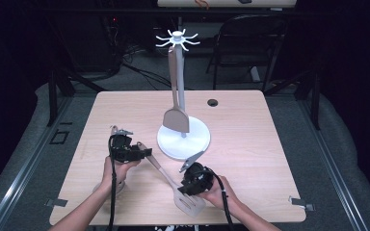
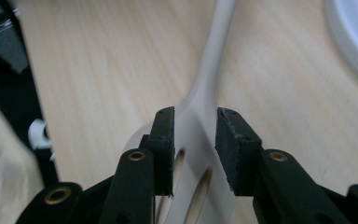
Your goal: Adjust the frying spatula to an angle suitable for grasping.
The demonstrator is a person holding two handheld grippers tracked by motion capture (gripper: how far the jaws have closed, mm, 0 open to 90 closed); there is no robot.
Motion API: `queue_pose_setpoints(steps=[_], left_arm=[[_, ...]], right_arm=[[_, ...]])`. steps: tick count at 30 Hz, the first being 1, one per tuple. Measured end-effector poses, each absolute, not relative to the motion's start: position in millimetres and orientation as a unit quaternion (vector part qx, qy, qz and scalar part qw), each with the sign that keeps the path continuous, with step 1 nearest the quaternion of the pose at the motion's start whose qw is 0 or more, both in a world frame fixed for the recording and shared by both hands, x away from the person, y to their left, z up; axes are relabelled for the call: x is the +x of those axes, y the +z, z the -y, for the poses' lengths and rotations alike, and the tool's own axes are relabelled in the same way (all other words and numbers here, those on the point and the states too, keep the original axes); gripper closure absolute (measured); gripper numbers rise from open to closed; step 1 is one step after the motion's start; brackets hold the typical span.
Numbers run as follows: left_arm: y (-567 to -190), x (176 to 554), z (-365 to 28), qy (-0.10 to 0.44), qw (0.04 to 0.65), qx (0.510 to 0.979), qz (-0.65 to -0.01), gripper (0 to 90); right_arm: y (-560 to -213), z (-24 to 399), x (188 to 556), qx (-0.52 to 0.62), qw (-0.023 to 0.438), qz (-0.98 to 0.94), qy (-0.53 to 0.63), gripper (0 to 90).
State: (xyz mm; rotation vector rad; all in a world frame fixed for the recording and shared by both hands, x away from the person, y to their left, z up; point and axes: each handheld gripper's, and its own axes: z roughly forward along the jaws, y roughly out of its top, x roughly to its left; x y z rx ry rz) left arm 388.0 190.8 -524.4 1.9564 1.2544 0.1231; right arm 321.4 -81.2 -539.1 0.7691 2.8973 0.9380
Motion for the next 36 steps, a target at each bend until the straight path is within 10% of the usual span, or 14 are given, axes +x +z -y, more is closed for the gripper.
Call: queue_pose_setpoints(steps=[23, 36], left_arm=[[-509, 366, -194, 0.071, 0.453, 0.741, -0.49, 41.0], [-510, 344, -168, 0.051, 0.499, 0.734, -0.458, 60.5]], right_arm=[[-553, 45, 347, 0.286, 0.018, -0.894, 0.344, 78.3], [-537, 48, 347, 0.303, 0.016, -0.872, 0.385, 78.2]])
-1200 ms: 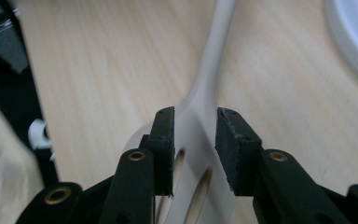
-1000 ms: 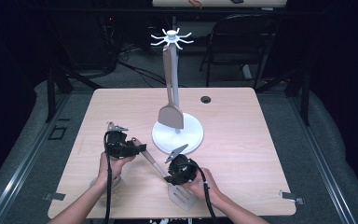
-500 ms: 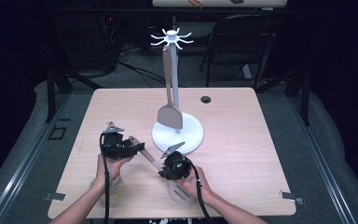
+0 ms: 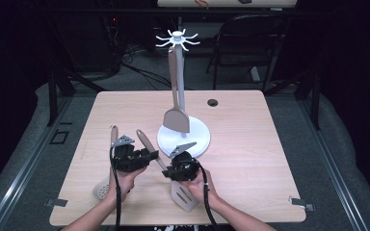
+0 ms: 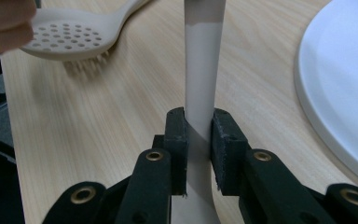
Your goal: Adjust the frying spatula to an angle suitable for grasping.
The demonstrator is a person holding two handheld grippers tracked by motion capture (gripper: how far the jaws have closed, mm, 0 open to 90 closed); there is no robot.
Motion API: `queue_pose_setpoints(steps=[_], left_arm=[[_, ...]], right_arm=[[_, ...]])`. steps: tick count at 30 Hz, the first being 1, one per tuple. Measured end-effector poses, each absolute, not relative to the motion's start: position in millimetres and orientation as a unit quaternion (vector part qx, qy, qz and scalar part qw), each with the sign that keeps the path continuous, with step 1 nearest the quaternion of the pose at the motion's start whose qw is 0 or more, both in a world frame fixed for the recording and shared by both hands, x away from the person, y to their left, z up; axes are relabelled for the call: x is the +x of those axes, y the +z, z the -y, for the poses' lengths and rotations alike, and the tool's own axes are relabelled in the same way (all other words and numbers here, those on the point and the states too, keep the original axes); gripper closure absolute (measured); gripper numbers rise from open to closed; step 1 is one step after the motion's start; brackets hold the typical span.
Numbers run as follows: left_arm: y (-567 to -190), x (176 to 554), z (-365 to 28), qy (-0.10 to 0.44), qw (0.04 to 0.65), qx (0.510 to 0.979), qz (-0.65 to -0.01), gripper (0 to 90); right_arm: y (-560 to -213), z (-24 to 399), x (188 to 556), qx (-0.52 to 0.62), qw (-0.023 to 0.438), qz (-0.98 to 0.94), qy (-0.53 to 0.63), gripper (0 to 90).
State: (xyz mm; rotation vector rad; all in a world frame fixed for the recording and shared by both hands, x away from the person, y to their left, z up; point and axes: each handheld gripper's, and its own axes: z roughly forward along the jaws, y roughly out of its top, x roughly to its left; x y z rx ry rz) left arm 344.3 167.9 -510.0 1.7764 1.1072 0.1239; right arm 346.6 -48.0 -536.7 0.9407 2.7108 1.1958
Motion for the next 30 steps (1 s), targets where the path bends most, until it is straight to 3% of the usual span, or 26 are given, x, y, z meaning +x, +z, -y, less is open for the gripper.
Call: queue_pose_setpoints(steps=[21, 30], left_arm=[[-511, 344, -165, -0.011, 0.556, 0.695, -0.457, 73.3], [-497, 341, -165, -0.022, 0.583, 0.691, -0.427, 76.8]], right_arm=[[-524, 50, 345, 0.294, 0.043, -0.864, 0.406, 77.9], [-512, 52, 341, 0.28, 0.058, -0.86, 0.423, 76.8]])
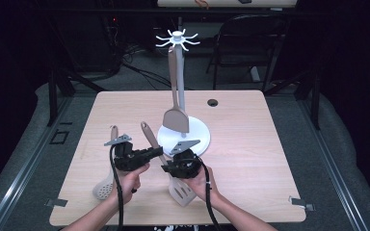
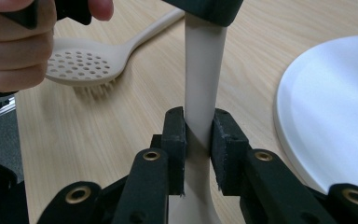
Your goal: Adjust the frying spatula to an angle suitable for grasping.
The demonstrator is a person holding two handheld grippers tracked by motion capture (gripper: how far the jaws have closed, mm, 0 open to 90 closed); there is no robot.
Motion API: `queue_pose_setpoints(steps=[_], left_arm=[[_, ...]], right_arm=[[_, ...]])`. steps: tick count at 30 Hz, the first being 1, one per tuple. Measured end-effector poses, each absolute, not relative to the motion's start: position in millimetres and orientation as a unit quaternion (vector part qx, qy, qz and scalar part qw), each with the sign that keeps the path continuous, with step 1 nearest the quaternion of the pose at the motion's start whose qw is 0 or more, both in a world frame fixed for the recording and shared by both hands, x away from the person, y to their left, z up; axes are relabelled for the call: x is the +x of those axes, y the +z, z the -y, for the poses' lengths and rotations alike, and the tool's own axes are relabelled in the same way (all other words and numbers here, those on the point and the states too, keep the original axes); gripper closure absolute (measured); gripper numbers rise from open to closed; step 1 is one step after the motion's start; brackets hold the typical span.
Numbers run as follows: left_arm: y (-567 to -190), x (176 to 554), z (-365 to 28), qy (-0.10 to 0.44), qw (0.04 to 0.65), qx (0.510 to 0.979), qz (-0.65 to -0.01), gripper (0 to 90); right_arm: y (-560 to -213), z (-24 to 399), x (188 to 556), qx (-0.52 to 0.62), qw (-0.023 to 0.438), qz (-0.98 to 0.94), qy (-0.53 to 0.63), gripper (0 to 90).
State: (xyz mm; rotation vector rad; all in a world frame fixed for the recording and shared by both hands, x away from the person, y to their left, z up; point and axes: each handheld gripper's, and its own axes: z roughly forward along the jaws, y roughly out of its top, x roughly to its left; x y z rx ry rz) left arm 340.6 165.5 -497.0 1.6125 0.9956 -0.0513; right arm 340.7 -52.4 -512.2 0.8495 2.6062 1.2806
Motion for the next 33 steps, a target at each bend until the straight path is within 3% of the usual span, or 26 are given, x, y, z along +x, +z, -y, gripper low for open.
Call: queue_pose_setpoints(steps=[8, 21, 33], left_arm=[[-485, 337, -164, -0.009, 0.593, 0.699, -0.4, 76.9], [-473, 336, -166, 0.012, 0.588, 0.716, -0.375, 77.0], [-467, 338, -166, 0.022, 0.585, 0.727, -0.359, 76.9]], right_arm=[[-500, 59, 336, 0.268, 0.07, -0.861, 0.428, 68.2], [-490, 83, 335, 0.277, 0.064, -0.869, 0.405, 32.7], [-486, 116, 335, 0.284, 0.078, -0.878, 0.376, 13.9]])
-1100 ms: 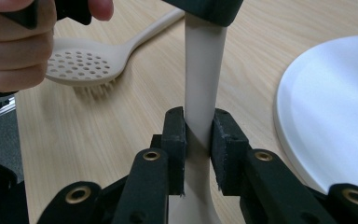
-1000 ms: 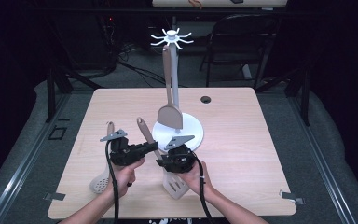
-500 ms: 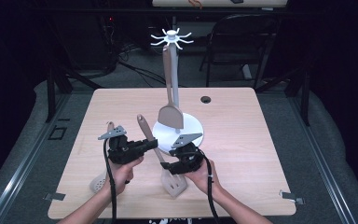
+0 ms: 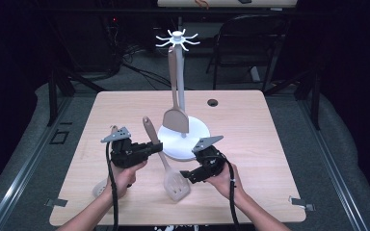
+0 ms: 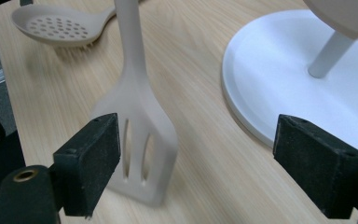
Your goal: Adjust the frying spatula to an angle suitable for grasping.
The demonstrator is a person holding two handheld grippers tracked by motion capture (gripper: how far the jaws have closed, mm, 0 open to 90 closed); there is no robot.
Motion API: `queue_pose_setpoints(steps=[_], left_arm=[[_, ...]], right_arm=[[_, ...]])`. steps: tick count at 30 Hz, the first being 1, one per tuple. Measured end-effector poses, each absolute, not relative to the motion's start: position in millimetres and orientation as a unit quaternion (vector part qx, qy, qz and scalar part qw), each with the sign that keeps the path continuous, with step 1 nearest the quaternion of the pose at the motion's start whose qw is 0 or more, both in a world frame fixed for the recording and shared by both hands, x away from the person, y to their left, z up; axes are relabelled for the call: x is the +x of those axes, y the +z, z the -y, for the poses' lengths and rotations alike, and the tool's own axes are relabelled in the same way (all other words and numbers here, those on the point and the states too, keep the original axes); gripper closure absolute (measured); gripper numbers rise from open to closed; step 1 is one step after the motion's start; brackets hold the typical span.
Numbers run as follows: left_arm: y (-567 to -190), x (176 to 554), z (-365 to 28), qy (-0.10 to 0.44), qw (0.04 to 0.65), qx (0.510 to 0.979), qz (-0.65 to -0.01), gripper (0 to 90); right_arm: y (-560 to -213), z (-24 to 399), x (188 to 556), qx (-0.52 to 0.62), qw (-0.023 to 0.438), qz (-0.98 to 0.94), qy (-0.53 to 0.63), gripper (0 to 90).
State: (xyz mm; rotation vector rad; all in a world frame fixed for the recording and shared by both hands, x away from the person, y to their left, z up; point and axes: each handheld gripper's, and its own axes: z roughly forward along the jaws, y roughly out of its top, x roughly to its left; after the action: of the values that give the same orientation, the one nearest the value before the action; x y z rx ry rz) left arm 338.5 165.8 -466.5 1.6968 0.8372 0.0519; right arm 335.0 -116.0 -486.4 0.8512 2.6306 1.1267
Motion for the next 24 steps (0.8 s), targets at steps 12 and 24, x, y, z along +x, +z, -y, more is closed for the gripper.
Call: queue_pose_setpoints(steps=[12, 24], left_arm=[[-458, 342, -163, 0.034, 0.579, 0.737, -0.346, 76.8], [-449, 346, -158, 0.046, 0.575, 0.748, -0.328, 76.8]], right_arm=[[-492, 171, 339, 0.337, 0.1, -0.868, 0.351, 3.7], [-497, 197, 348, 0.366, 0.11, -0.862, 0.332, 1.7]])
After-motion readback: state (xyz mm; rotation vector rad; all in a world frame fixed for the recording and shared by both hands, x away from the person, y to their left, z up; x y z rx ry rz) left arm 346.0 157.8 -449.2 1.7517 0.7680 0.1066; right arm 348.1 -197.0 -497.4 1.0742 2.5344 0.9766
